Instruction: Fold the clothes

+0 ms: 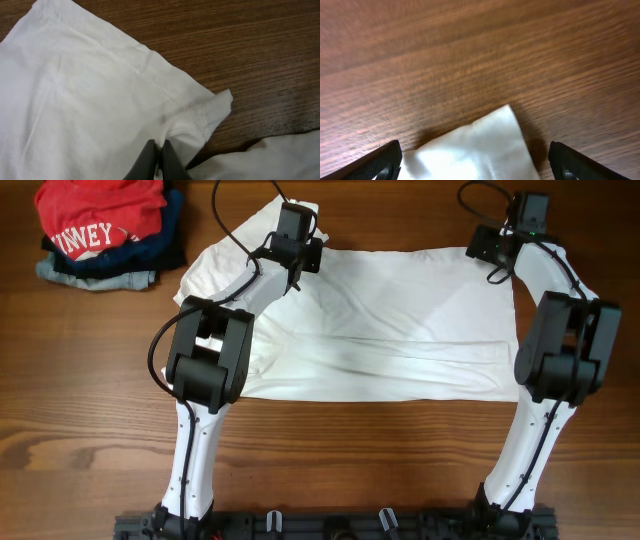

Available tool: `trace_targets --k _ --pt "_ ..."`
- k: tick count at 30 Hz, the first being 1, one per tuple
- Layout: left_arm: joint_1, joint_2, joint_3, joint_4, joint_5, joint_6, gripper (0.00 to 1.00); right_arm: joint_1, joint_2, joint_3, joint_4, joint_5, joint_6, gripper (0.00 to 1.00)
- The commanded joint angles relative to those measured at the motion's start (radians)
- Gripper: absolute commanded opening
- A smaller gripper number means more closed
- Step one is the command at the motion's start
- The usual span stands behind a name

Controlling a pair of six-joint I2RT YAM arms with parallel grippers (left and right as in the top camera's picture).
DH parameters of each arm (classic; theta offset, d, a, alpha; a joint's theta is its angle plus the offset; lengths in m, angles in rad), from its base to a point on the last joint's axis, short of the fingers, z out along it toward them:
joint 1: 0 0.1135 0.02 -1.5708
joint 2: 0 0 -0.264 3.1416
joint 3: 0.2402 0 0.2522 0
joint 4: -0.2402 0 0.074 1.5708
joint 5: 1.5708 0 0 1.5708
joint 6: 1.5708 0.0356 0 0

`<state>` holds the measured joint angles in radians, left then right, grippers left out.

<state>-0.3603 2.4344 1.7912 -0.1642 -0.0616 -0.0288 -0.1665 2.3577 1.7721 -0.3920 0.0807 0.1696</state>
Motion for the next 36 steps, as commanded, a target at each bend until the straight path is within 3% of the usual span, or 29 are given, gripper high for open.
trace_targets --k 1,4,7,9,11,13,14,21,29,32,35,36 --pt "-0.016 0.017 -0.005 -0.021 0.02 -0.014 0.04 0.016 0.02 0.024 0.003 0.029 -0.009 0.87" --pt "-0.016 0.017 -0.005 -0.021 0.02 -0.013 0.04 0.019 0.026 0.023 0.003 0.063 -0.01 0.87" --pt "-0.016 0.017 -0.005 -0.021 0.02 -0.013 0.04 0.019 0.026 0.023 -0.001 0.066 -0.008 0.79" --pt "-0.016 0.017 -0.005 -0.02 0.02 -0.013 0.04 0.019 0.026 0.023 -0.01 0.108 0.024 0.34" --pt "-0.016 0.016 -0.005 -0.01 0.02 -0.013 0.04 0.019 0.026 0.023 -0.013 0.108 0.024 0.31" --pt "-0.016 0.012 -0.005 -0.009 0.02 -0.014 0.04 0.019 0.026 0.023 -0.024 0.108 0.028 0.12" --pt "-0.016 0.009 -0.005 -0.009 0.02 -0.013 0.04 0.019 0.026 0.023 -0.035 0.13 0.047 0.07" --pt "-0.016 -0.048 -0.005 -0.009 0.019 -0.013 0.04 0.018 0.019 0.042 -0.103 0.137 0.098 0.04" --pt "-0.014 -0.209 -0.005 -0.077 0.014 -0.014 0.04 0.016 -0.101 0.042 -0.249 0.114 0.26 0.04" --pt "-0.014 -0.224 -0.005 -0.155 -0.096 -0.096 0.04 0.016 -0.121 0.042 -0.3 0.101 0.293 0.04" --pt "-0.016 -0.243 -0.005 -0.328 -0.209 -0.138 0.04 0.016 -0.124 0.042 -0.381 0.078 0.353 0.04" --pt "-0.016 -0.248 -0.005 -0.417 -0.296 -0.223 0.04 0.016 -0.124 0.042 -0.417 0.076 0.386 0.04"
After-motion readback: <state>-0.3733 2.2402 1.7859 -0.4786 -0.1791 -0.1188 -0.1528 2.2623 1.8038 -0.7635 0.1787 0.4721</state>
